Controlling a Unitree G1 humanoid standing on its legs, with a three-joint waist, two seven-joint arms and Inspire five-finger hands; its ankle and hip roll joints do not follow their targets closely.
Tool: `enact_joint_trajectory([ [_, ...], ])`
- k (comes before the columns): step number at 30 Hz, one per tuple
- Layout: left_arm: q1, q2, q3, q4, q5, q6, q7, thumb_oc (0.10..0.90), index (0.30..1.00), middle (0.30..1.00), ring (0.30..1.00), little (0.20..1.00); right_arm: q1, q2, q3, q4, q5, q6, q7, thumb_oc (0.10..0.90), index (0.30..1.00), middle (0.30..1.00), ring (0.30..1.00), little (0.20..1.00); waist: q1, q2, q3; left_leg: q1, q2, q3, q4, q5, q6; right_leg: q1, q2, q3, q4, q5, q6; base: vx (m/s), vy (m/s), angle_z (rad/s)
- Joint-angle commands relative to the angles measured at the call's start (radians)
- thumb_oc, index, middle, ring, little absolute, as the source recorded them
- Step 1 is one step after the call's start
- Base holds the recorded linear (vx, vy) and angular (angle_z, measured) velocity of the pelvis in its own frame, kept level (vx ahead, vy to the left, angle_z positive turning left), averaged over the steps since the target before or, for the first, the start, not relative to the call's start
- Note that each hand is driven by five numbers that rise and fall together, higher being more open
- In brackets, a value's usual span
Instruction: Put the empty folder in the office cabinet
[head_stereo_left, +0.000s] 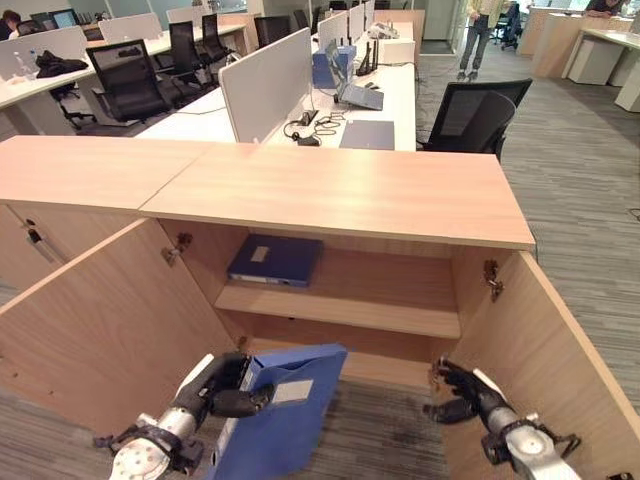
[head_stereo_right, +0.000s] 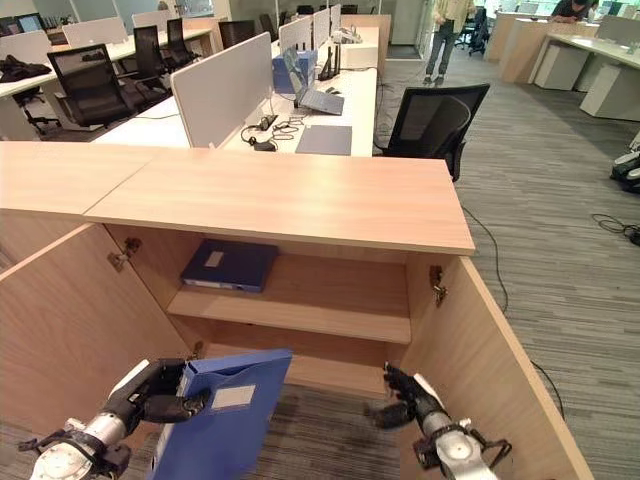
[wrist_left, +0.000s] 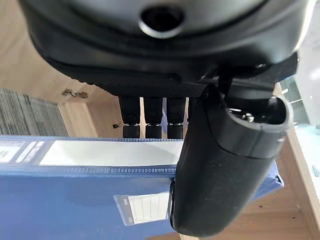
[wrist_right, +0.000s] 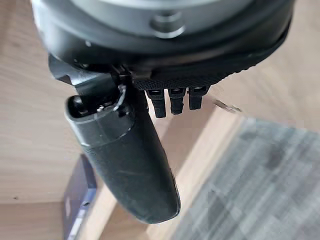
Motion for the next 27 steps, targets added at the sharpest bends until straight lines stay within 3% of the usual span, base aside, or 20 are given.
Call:
enact_joint_trajectory([
  [1, -0.152, 0.008, 0.117, -0.054, 0.013, -0.119, 0.066, 0.400, 0.300, 0.300, 0.300, 0.300, -0.091, -0.075, -0.060, -0.081, -0.044, -0.073, -0.041, 0.800, 0.900, 0.900, 0.900, 0.900, 0.002, -0.029, 0.008, 0.098, -0.069, 0.019, 0.002, -0.166, 0.026, 0.008, -0.002, 0.007, 0.008, -0.042, 0.041, 0.00, 0.000, 0.00],
  [7, -0.201, 0.000, 0.138, -0.031, -0.017, -0.129, 0.072, 0.400, 0.300, 0.300, 0.300, 0.300, -0.093, -0.095, -0.084, -0.165, 0.078, -0.088, 0.042, 0.800, 0.900, 0.900, 0.900, 0.900, 0.006, -0.034, 0.008, 0.097, -0.069, 0.021, 0.002, -0.162, 0.024, 0.010, -0.003, 0.002, 0.008, -0.042, 0.040, 0.00, 0.000, 0.00],
  [8, -0.224, -0.001, 0.135, -0.020, -0.025, -0.130, 0.073, 0.400, 0.300, 0.300, 0.300, 0.300, -0.098, -0.087, -0.065, -0.160, 0.153, -0.075, 0.091, 0.800, 0.900, 0.900, 0.900, 0.900, 0.009, -0.036, 0.006, 0.096, -0.068, 0.022, 0.002, -0.161, 0.022, 0.010, -0.004, 0.000, 0.008, -0.041, 0.040, 0.00, 0.000, 0.00],
  [12, -0.249, -0.004, 0.135, -0.020, -0.045, -0.134, 0.068, 0.400, 0.300, 0.300, 0.300, 0.300, -0.108, -0.074, -0.035, -0.148, 0.240, -0.053, 0.155, 0.800, 0.900, 0.900, 0.900, 0.900, 0.011, -0.039, 0.006, 0.095, -0.068, 0.023, 0.002, -0.159, 0.020, 0.009, -0.005, 0.000, 0.008, -0.038, 0.040, -0.01, -0.003, 0.03],
  [13, -0.280, -0.024, 0.124, -0.021, -0.100, -0.138, 0.046, 0.400, 0.300, 0.300, 0.300, 0.300, -0.125, -0.052, 0.008, -0.116, 0.328, -0.035, 0.214, 0.800, 0.900, 0.900, 0.900, 0.900, 0.017, -0.042, 0.005, 0.095, -0.068, 0.024, 0.002, -0.158, 0.018, 0.010, -0.006, -0.001, 0.008, -0.038, 0.040, -0.01, -0.007, 0.06],
  [17, -0.288, -0.039, 0.119, -0.037, -0.153, -0.139, 0.019, 0.400, 0.300, 0.300, 0.300, 0.300, -0.134, -0.031, 0.017, -0.120, 0.385, -0.030, 0.236, 0.800, 0.900, 0.900, 0.900, 0.900, 0.018, -0.042, 0.004, 0.096, -0.068, 0.025, 0.002, -0.158, 0.018, 0.010, -0.005, 0.000, 0.008, -0.037, 0.040, 0.00, -0.002, 0.01],
  [18, -0.302, -0.051, 0.097, -0.074, -0.223, -0.140, -0.034, 0.400, 0.300, 0.300, 0.300, 0.300, -0.160, -0.007, 0.016, -0.121, 0.450, -0.040, 0.244, 0.800, 0.900, 0.900, 0.900, 0.900, 0.020, -0.042, 0.001, 0.096, -0.067, 0.025, 0.002, -0.159, 0.019, 0.010, -0.007, -0.002, 0.008, -0.037, 0.041, 0.00, 0.000, 0.00],
  [27, -0.342, -0.035, 0.026, -0.182, -0.406, -0.131, -0.173, 0.400, 0.300, 0.300, 0.300, 0.300, -0.234, 0.010, 0.004, -0.154, 0.538, -0.066, 0.241, 0.800, 0.900, 0.900, 0.900, 0.900, 0.021, -0.039, -0.007, 0.096, -0.070, 0.021, 0.002, -0.159, 0.020, 0.013, -0.009, -0.006, 0.008, -0.038, 0.041, 0.00, 0.000, 0.00],
])
